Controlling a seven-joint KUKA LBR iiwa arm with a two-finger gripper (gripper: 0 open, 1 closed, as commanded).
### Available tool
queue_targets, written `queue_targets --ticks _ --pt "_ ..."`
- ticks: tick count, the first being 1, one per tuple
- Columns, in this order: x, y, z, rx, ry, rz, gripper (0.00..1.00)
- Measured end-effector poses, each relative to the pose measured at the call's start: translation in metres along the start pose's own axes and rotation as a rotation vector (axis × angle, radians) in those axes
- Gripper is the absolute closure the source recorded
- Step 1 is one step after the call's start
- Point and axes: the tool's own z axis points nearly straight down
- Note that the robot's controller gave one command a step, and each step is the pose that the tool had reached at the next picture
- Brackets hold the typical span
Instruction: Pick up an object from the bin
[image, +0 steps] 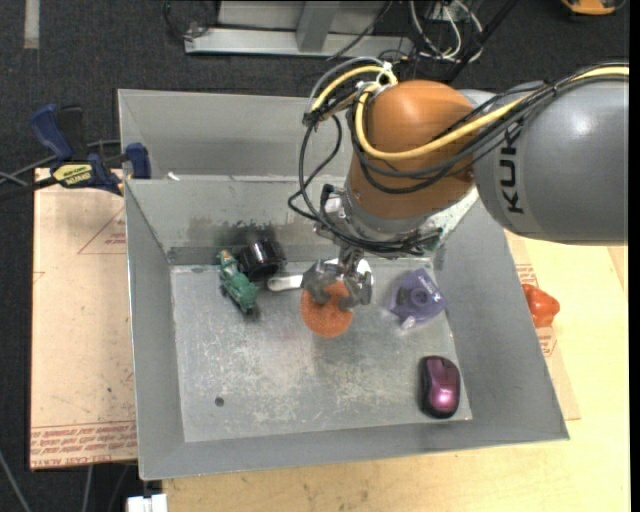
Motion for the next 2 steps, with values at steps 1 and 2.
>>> queue_targets --ticks 1,2 --pt "-0.002 0.000 -0.033 -0.008 0.004 0.003 1.00" --pt "-0.008 -0.013 -0.246 0.001 -0.003 -0.033 1.00"
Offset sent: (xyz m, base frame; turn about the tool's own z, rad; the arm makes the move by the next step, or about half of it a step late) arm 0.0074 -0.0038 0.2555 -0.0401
